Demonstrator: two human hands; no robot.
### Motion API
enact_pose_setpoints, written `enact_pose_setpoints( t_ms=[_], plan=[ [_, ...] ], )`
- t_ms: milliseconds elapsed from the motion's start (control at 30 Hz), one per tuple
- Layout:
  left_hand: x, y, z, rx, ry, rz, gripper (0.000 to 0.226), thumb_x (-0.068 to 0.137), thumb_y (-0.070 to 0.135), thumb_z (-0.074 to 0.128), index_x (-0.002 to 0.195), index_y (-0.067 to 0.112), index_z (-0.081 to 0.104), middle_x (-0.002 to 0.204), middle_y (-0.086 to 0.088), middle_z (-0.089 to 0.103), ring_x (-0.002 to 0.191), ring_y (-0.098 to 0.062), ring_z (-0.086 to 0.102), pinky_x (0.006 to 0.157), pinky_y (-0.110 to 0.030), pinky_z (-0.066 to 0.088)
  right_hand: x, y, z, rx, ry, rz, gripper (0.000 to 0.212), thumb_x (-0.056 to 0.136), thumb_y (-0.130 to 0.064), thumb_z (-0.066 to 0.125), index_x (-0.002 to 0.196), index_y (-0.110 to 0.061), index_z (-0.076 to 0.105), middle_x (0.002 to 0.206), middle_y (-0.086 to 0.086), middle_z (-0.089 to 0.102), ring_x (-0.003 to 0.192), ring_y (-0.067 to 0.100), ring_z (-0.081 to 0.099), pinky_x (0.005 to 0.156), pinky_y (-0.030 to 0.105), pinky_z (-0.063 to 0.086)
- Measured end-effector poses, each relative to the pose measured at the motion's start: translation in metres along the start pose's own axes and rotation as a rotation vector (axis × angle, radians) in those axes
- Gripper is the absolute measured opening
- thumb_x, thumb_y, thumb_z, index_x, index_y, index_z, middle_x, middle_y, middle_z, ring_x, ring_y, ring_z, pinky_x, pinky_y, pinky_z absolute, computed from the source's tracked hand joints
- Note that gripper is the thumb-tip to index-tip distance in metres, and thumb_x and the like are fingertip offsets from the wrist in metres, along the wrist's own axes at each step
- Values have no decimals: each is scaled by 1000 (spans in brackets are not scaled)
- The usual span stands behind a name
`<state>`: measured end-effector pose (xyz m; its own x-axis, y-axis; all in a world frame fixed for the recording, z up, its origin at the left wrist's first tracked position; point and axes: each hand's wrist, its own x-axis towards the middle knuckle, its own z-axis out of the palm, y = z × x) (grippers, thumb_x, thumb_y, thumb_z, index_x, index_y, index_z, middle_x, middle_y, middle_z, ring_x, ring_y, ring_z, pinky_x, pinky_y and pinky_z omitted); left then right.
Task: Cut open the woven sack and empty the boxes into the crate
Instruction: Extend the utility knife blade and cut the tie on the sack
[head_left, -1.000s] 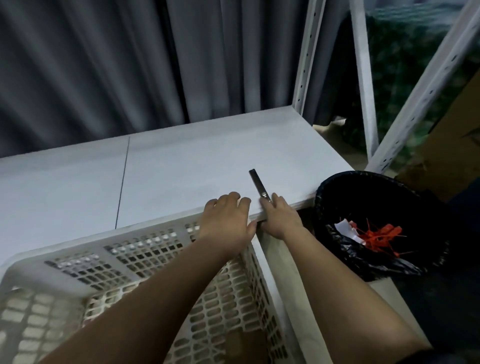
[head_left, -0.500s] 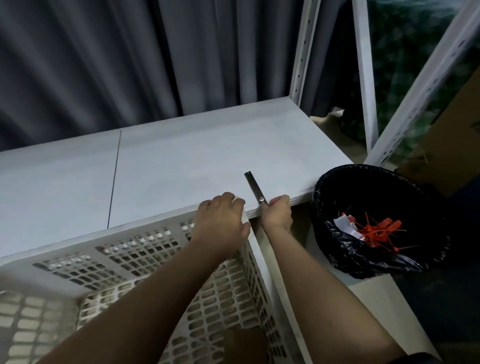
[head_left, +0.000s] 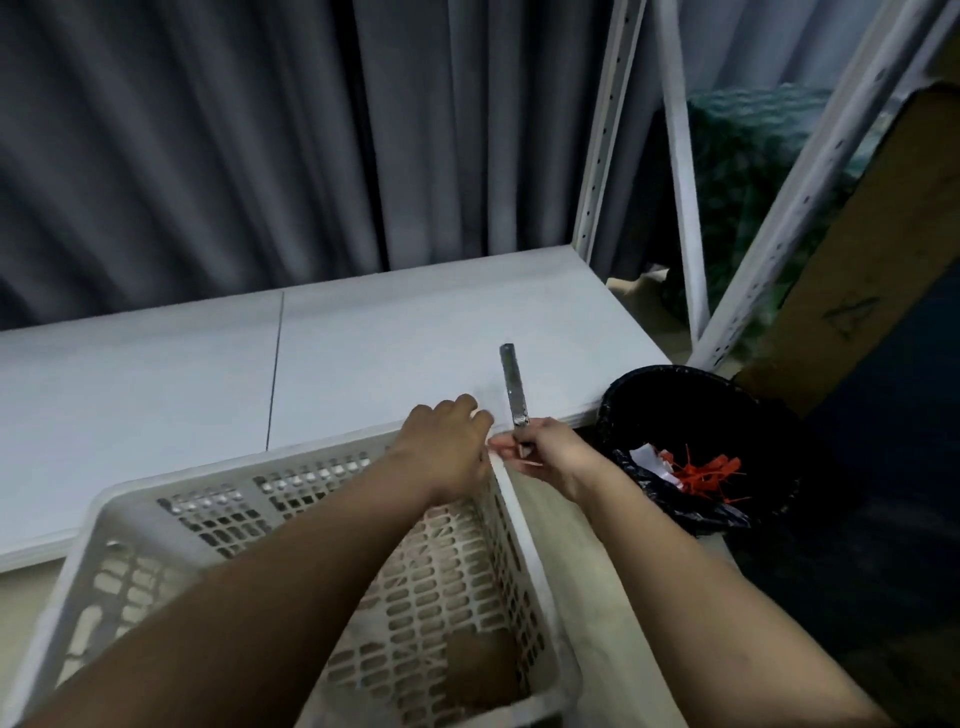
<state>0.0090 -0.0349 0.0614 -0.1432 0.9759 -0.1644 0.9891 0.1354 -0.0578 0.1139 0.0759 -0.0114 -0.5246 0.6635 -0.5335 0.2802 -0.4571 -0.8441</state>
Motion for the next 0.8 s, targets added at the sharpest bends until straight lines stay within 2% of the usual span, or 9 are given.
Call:
enact_pose_setpoints(
  t_ms=[67,167,300,400,500,567,633,667,800],
  plan=[
    [-24,3,-28,34,-36,14,51,93,33,44,140,16,35,143,-8,35,127,-26,41,98,-38,36,-40,-19,4,-105,74,-131,11,96,-8,36,105,-13,40,66,-7,71,67,6,59,56,21,41],
    [-59,12,-67,-9,-87,-32,54,94,35,43,142,15,32,145,-9,34,131,-26,38,103,-38,35,-100,-42,9,-16,87,-174,8,96,-7,32,97,-15,32,70,2,57,52,13,51,43,17,37],
    [-114,31,-108,-261,-38,-130,57,94,36,43,146,16,28,148,-8,32,134,-26,36,106,-39,34,-176,-62,26,89,34,-199,11,91,-12,34,83,-19,33,57,-2,36,46,12,28,48,23,25],
    [-158,46,-115,-521,97,-171,56,93,27,45,146,17,30,149,-6,33,132,-23,42,106,-38,37,-232,-71,42,129,-52,-243,13,94,-26,37,83,-20,41,51,-5,33,44,11,25,48,25,23],
    [-193,57,-116,-775,187,-174,53,93,17,43,145,16,32,144,-5,40,128,-21,46,107,-39,37,-272,-68,61,198,-120,-277,20,99,-29,35,95,-19,51,47,-8,34,40,8,27,42,20,24],
    [-213,61,-119,-977,251,-207,48,95,13,42,142,15,37,135,-1,50,116,-17,54,101,-31,42,-294,-63,73,241,-166,-285,22,101,-27,33,101,-17,53,46,-8,34,36,6,26,40,18,24],
    [-232,65,-124,-1201,326,-258,42,97,10,40,139,15,42,120,1,56,93,-9,60,82,-15,48,-312,-57,83,300,-220,-290,20,101,-25,33,103,-17,52,49,-8,36,36,5,25,41,18,21],
    [-242,67,-127,-1290,348,-292,42,98,10,40,139,15,42,119,0,56,90,-9,60,78,-13,48,-321,-54,86,329,-245,-285,20,101,-24,34,104,-17,52,51,-6,37,37,5,25,43,19,20],
    [-272,75,-124,-1417,394,-414,41,98,16,42,139,16,43,126,-8,60,113,-29,58,97,-37,44,-353,-37,97,389,-306,-305,23,102,-20,32,106,-12,53,62,-2,44,37,5,25,40,18,21]
  ],
)
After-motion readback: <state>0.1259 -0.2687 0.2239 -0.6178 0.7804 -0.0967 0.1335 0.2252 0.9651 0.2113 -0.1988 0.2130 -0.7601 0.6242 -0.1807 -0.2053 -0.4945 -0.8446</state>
